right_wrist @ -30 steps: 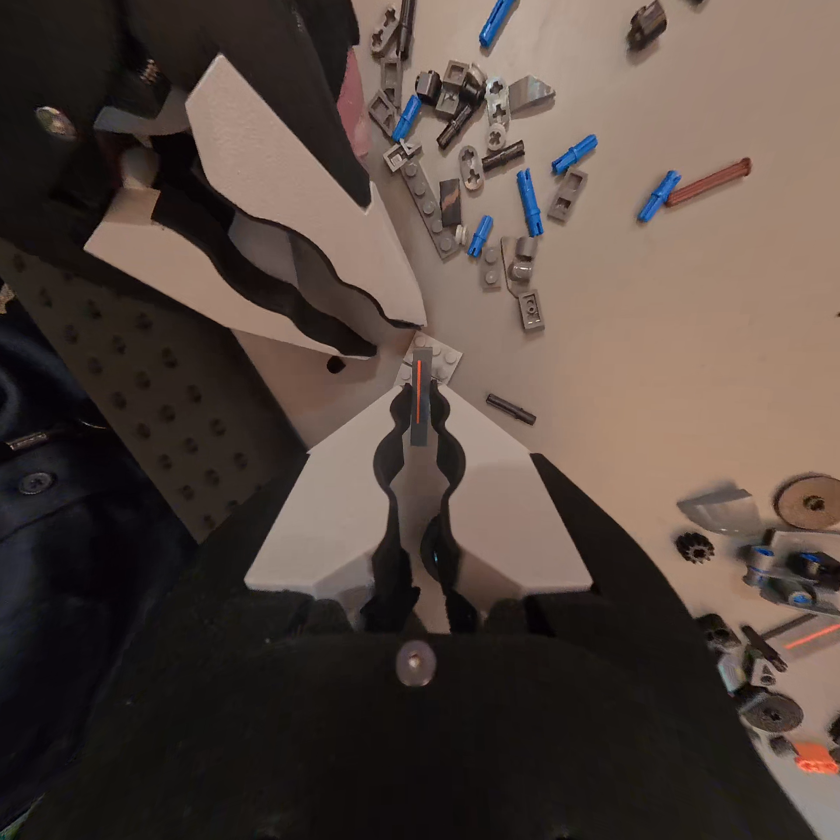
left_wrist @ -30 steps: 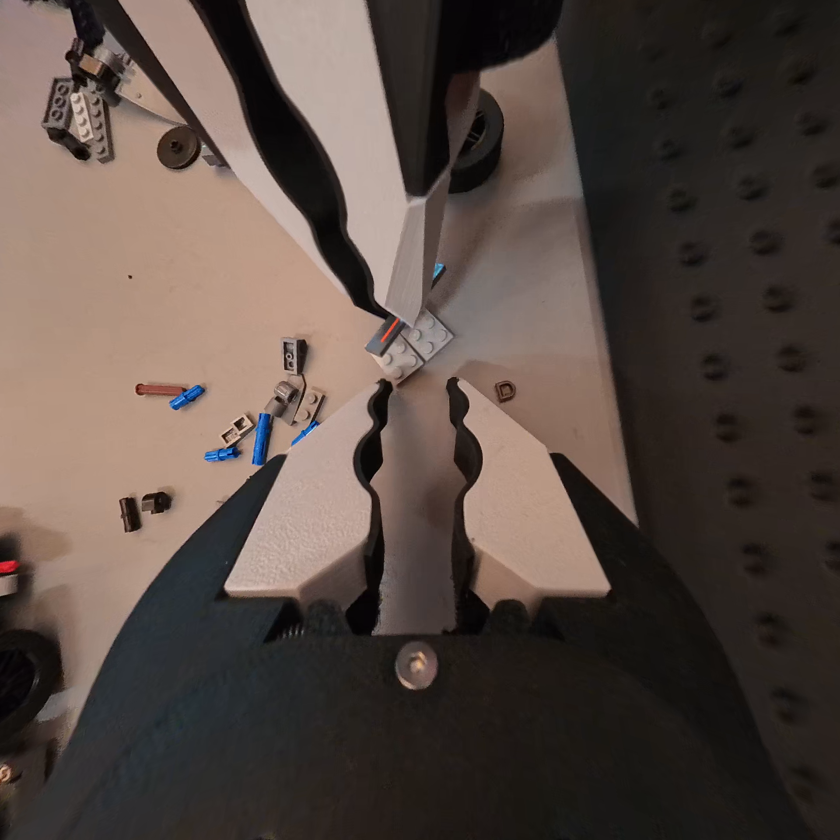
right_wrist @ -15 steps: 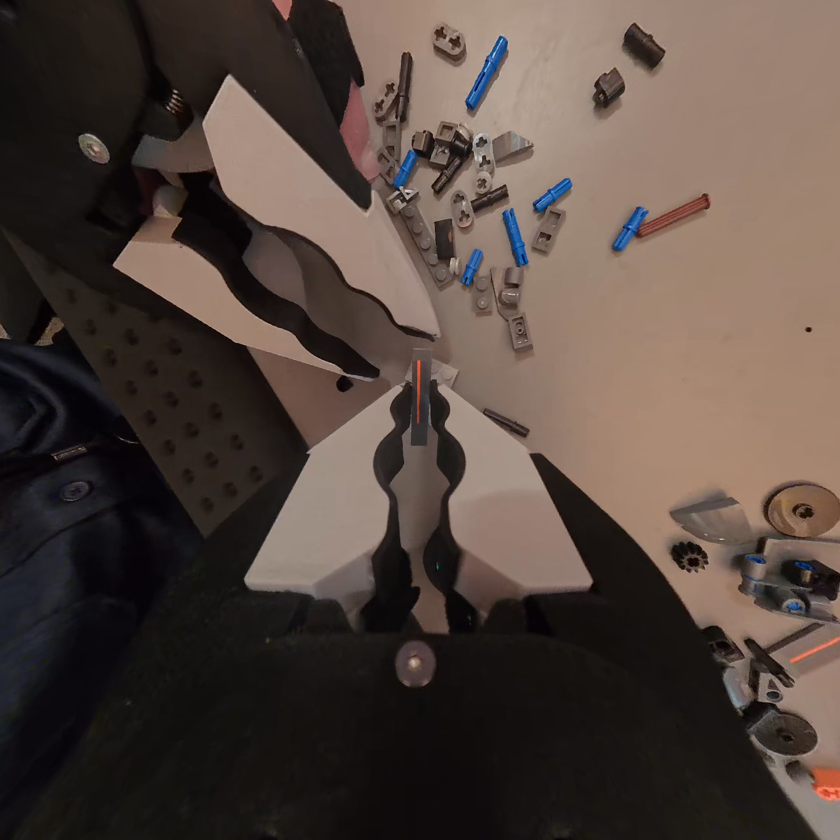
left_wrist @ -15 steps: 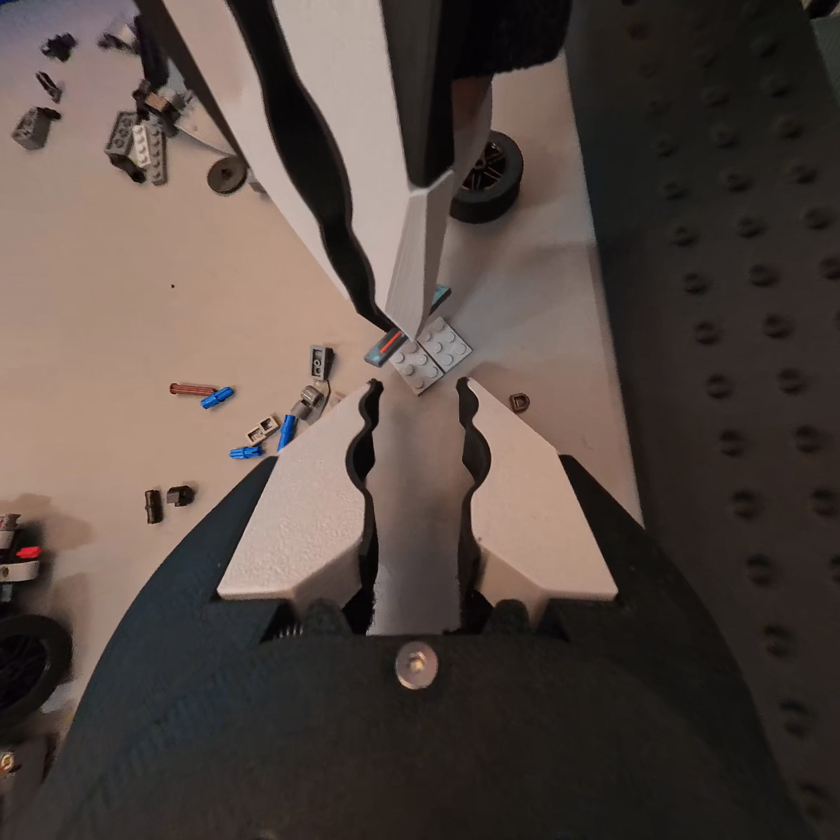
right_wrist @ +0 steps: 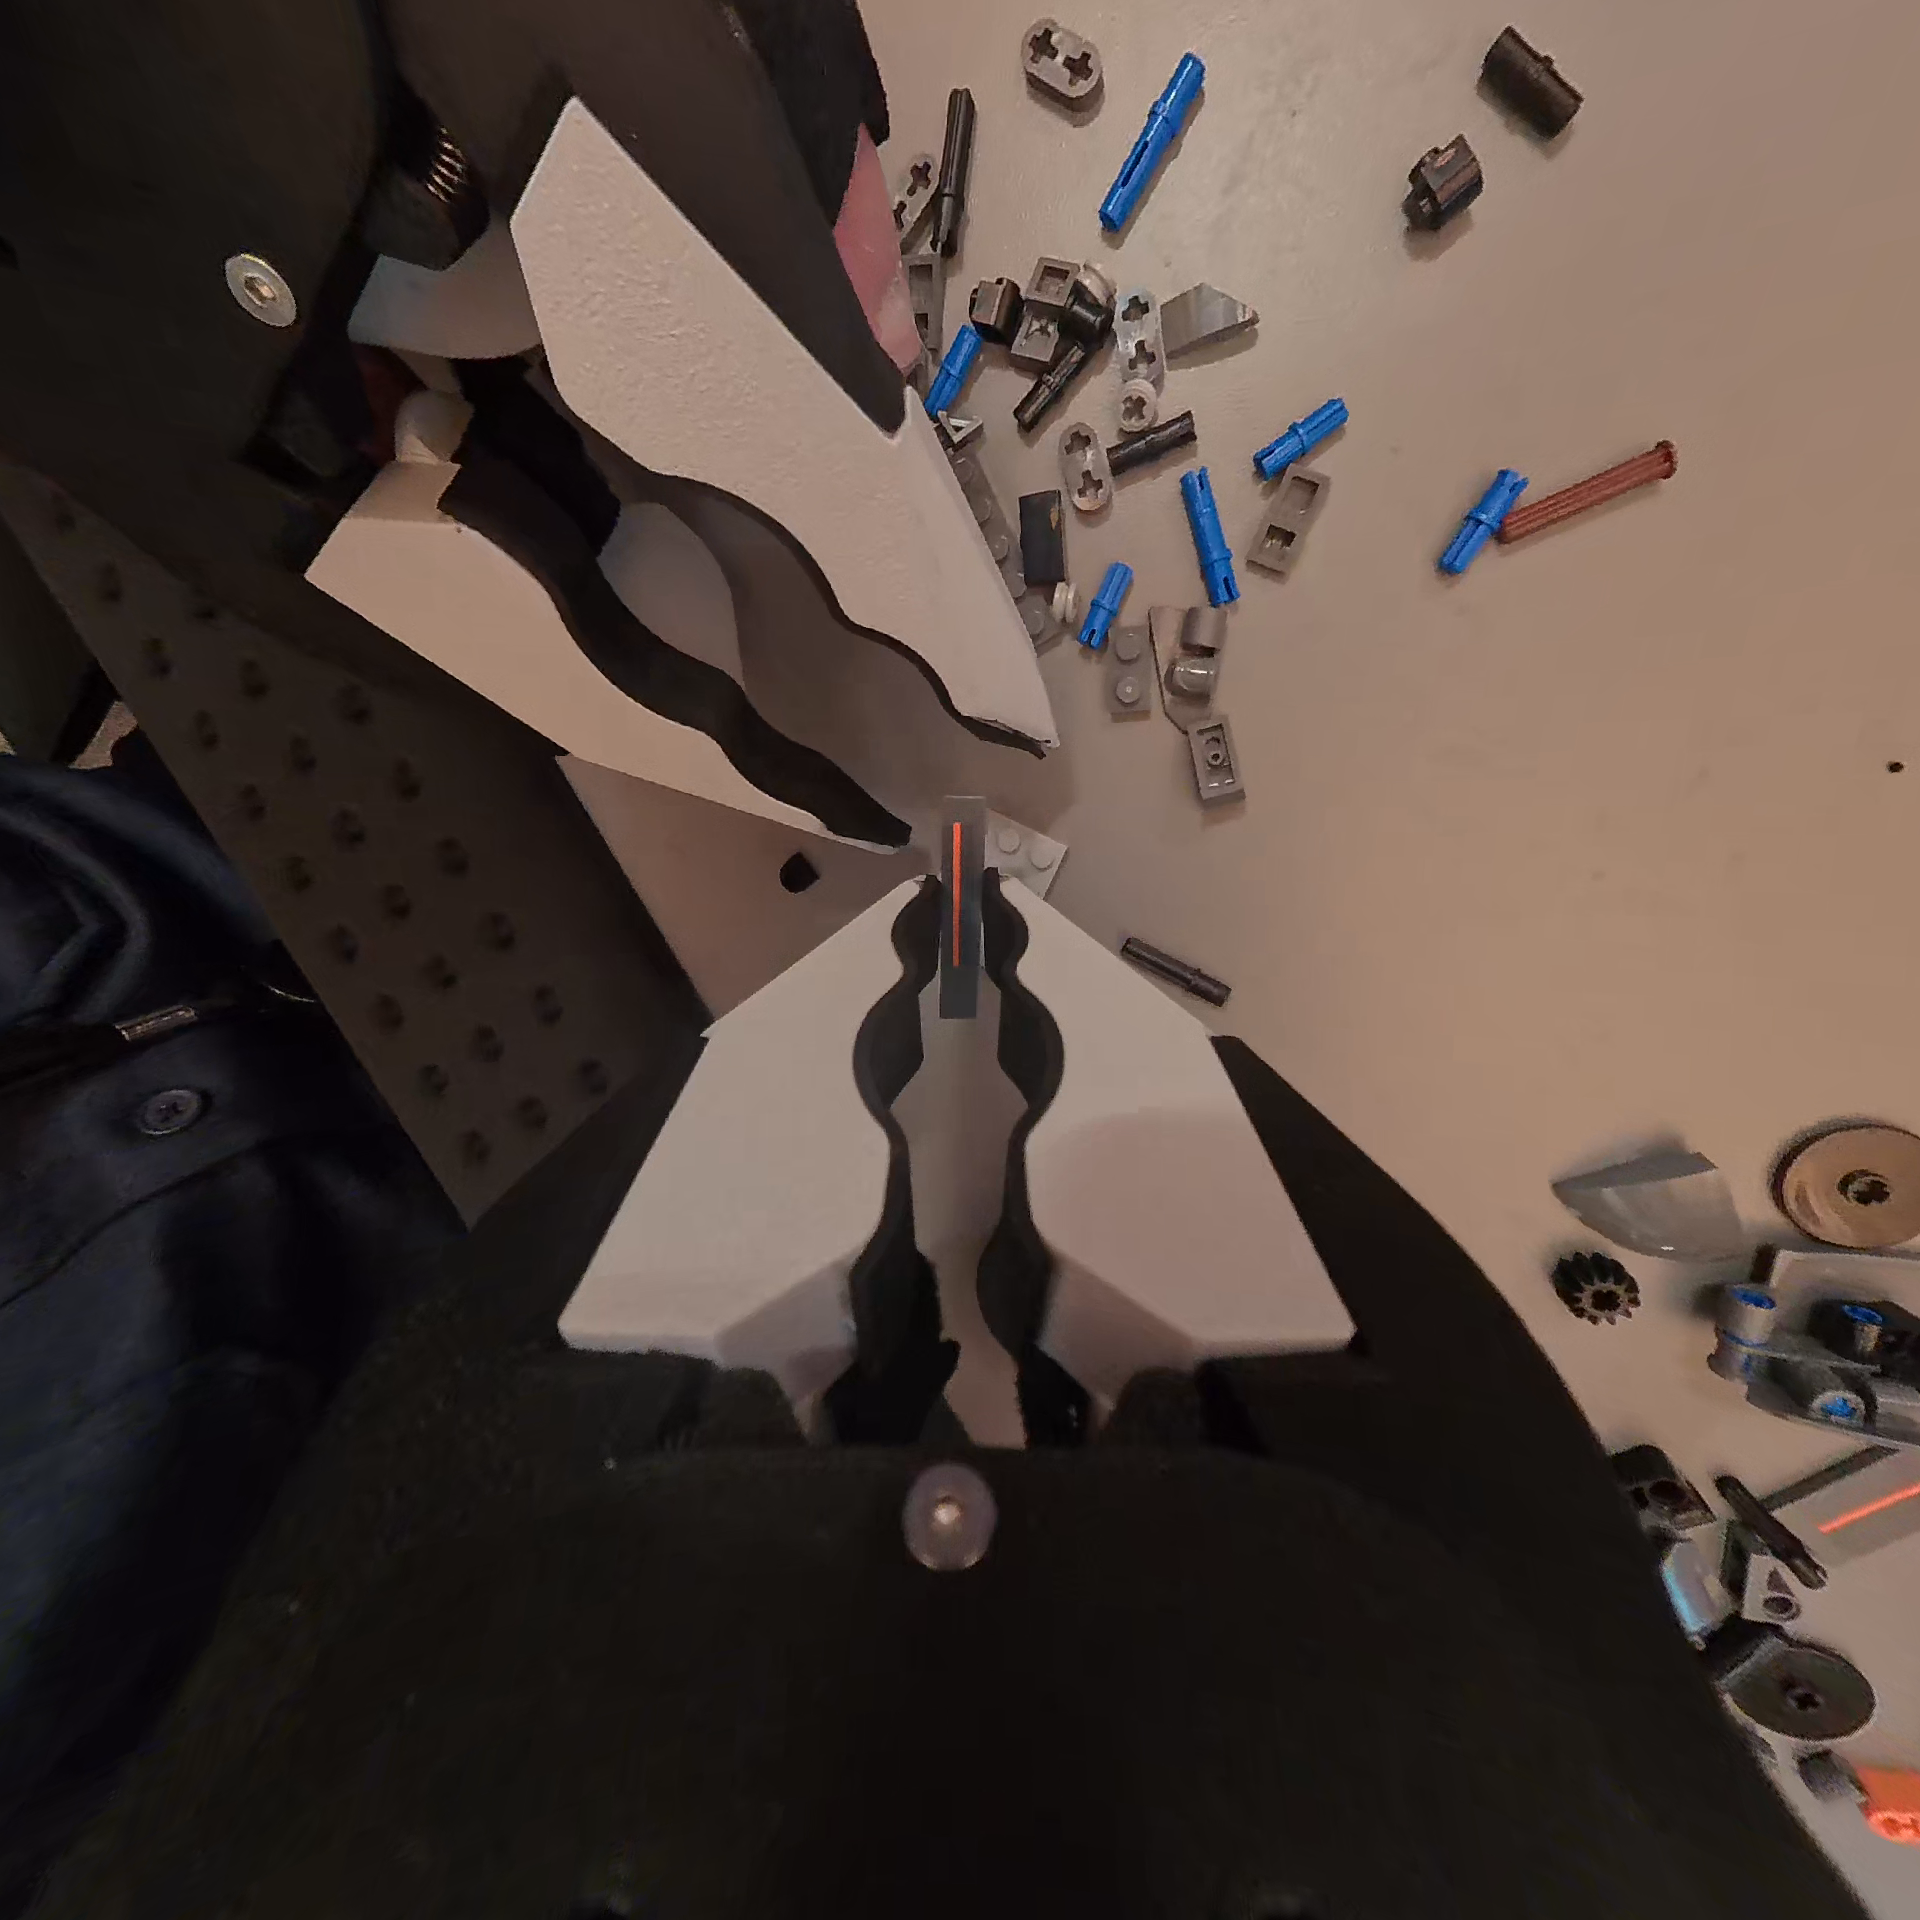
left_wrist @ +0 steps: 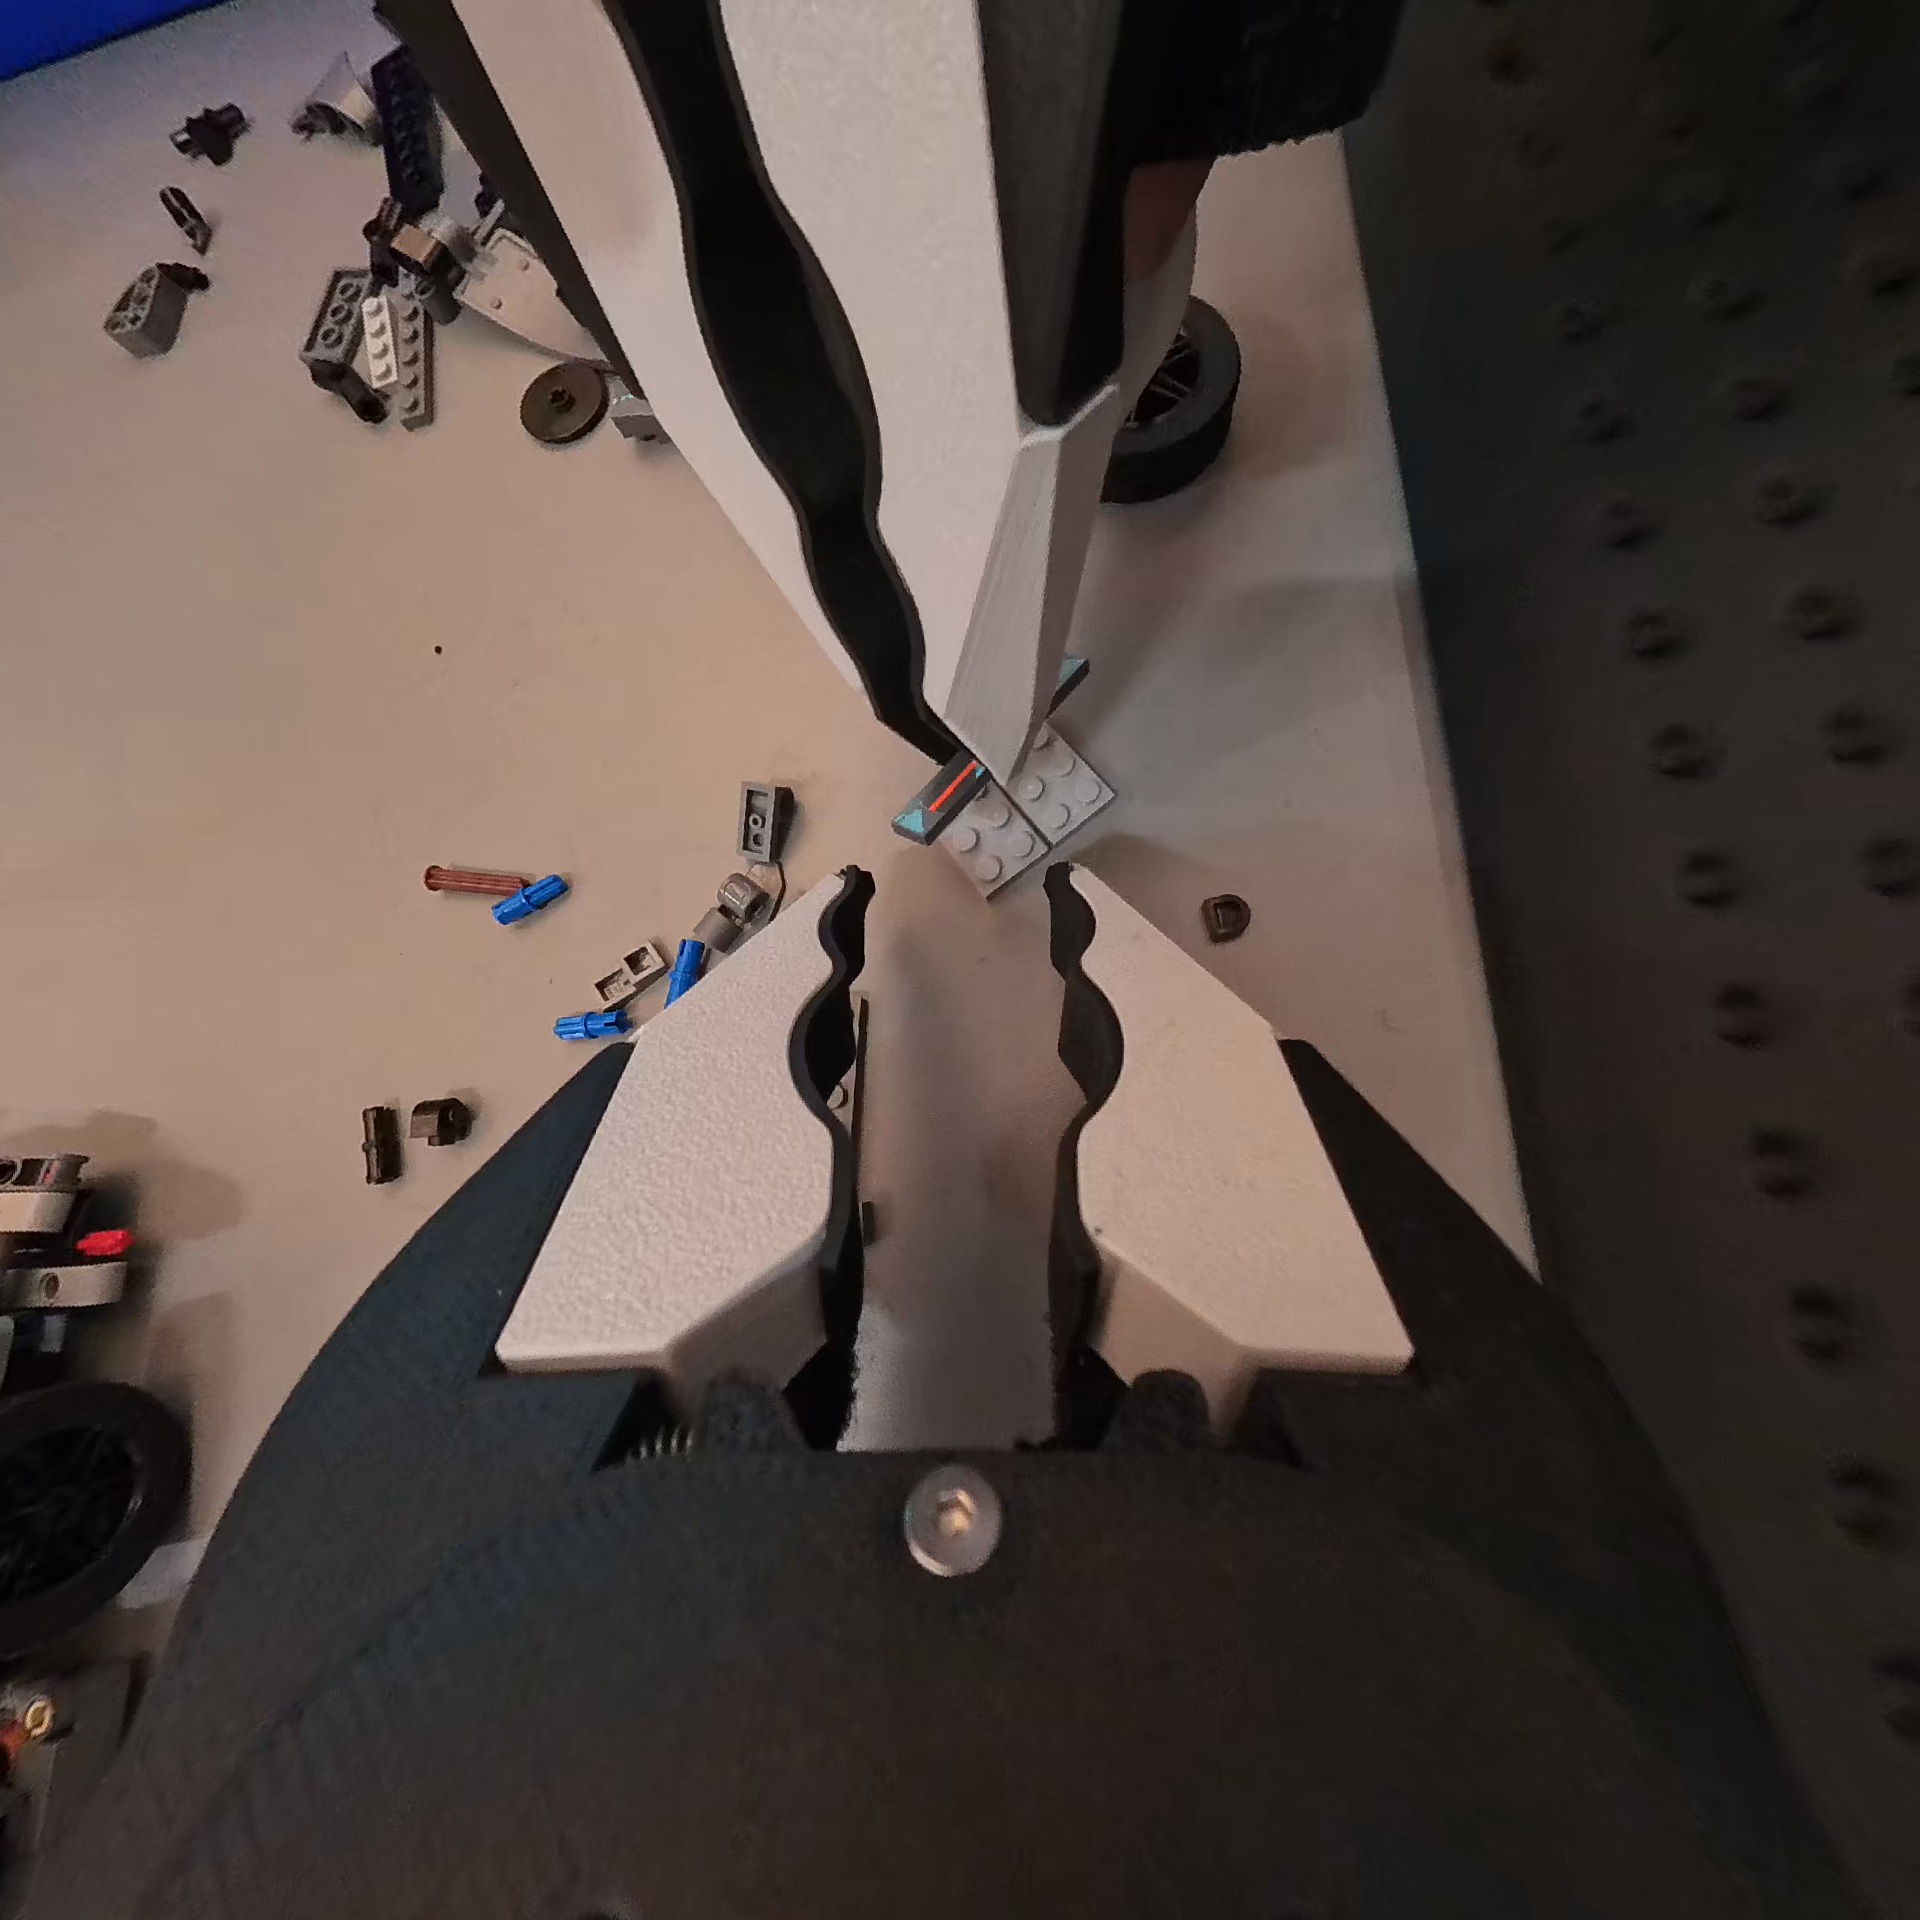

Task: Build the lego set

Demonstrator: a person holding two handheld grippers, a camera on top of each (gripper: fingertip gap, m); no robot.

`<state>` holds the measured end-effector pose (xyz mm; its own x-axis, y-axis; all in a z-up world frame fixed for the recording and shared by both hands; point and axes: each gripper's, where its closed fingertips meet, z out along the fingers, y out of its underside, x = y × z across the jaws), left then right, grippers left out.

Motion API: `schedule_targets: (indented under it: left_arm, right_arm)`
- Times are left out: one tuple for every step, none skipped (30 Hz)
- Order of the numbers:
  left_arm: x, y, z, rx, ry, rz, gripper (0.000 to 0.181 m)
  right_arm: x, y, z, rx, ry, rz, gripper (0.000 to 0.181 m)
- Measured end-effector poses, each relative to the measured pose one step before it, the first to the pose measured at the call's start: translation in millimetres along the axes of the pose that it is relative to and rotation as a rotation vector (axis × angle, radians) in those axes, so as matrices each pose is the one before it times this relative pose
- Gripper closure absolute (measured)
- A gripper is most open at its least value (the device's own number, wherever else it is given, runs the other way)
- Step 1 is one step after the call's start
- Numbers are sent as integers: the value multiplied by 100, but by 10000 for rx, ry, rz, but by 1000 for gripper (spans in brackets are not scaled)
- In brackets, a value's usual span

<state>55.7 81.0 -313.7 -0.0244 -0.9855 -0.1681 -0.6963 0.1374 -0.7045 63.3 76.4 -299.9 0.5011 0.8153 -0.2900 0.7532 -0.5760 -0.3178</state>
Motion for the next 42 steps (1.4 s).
schedule_targets:
  left_arm:
    - [-15,59,26,-22,-14,4,148]
    - [-24,26,31,-4,-21,16,148]
    - [-22,45,21,-18,-21,13,149]
    - [-18,44,22,-17,-21,7,149]
    - [-59,30,11,-3,-45,17,149]
    - [-53,45,10,-16,-30,9,150]
    - [-50,16,-4,-2,-18,-20,150]
    - [-45,-10,-11,27,-6,-20,150]
    - [-91,22,-11,5,-35,-23,150]
    - [-76,10,-15,9,-19,-17,150]
    - [-44,-2,-25,16,-4,-20,150]
    - [-37,12,-24,10,-6,-17,150]
    - [-40,23,-8,6,-16,-2,150]
    - [-48,25,-13,2,-32,7,150]
    - [8,4,5,7,8,6,150]
    - [25,20,7,1,14,-3,150]
    - [-49,27,22,-2,-25,0,150]
    - [-34,35,24,-5,-26,7,150]
    - [7,31,18,-6,9,2,150]
    - [-3,13,16,1,0,-4,150]
    - [-41,16,11,5,-24,2,150]
    - [-35,27,5,-4,-19,4,150]
    - [-37,18,4,0,-12,-11,150]
    - [-40,1,-4,11,-19,-10,150]
    - [-55,27,-1,-7,-22,-5,150]
    - [-26,0,-7,10,-18,2,150]
    - [-21,3,4,14,-9,0,150]
    - [3,17,12,-2,-2,-3,150]
    - [-19,35,17,-15,-16,3,151]
    - [-80,48,24,-25,-56,14,151]
    - [-62,24,4,-9,-50,23,151]
    - [-26,10,-15,-5,-30,19,151]
    - [-33,26,-11,-10,-31,14,151]
    - [-47,43,7,-17,-39,13,151]
    - [-49,44,-1,-8,-40,12,151]
    - [-81,8,-9,5,-47,7,152]
    - [-54,0,-5,11,-32,-1,152]
    - [-72,-11,-2,17,-27,-11,152]
    - [-94,4,3,13,-41,-18,153]
    - [-146,4,-3,2,-77,-18,153]
    - [-116,3,-29,11,-60,-4,153]
    - [-55,-43,-35,37,-25,-3,153]
  right_arm:
    - [15,-21,11,4,8,-19,176]
    - [-23,-21,-1,18,-25,-14,176]
    - [-6,-17,0,15,-24,-2,176]
    - [2,-4,-3,10,-14,-5,176]
    - [19,0,-5,12,-7,-7,176]
    - [18,6,-5,2,-12,10,176]
    - [5,4,-15,7,-23,11,176]
    - [13,-16,-16,18,-13,15,176]
    - [35,-27,-28,16,2,33,176]
    - [13,-28,-16,13,-13,31,176]
    - [-26,-37,-14,15,-28,14,176]
    - [-8,-21,-8,10,-8,22,176]
    - [5,-14,15,-7,-7,25,176]
    - [-25,6,37,-9,-25,1,176]
    - [-17,-3,46,-10,-12,-11,176]
    - [9,15,41,-19,11,-14,176]
    - [13,-1,12,-8,6,-16,176]
    - [-17,-18,6,9,-24,-12,176]
    - [-45,-16,4,7,-48,-21,176]
    - [-48,16,36,-18,-42,-20,176]
    - [19,28,22,-30,-4,-9,176]
    - [19,-4,9,-4,3,-13,176]
    - [-19,-21,-3,4,-15,-4,176]
    - [16,-7,-8,-2,-8,2,176]
    - [8,-6,-1,0,-1,-1,176]
    - [22,-8,-4,3,0,-2,176]
    - [42,-3,-18,2,13,-2,176]
    - [93,7,-50,8,35,0,176]
    - [105,-29,-131,29,32,10,176]
    - [109,-16,-201,27,18,14,176]
    - [182,47,-333,-8,56,-12,176]
    - [331,18,-558,26,123,-10,176]
    - [387,-135,-824,153,136,44,176]
    - [360,-194,-1029,210,98,67,176]
    - [428,-85,-1188,179,134,60,176]
    - [595,-93,-1362,210,241,58,176]
    - [661,-149,-1523,262,276,67,176]
    - [674,-121,-1610,251,254,77,176]
    - [780,-71,-1721,231,296,63,176]
    - [1009,-124,-1885,288,398,67,176]
    - [1190,-271,-1981,388,422,128,176]
    - [1140,-307,-1867,398,315,171,176]
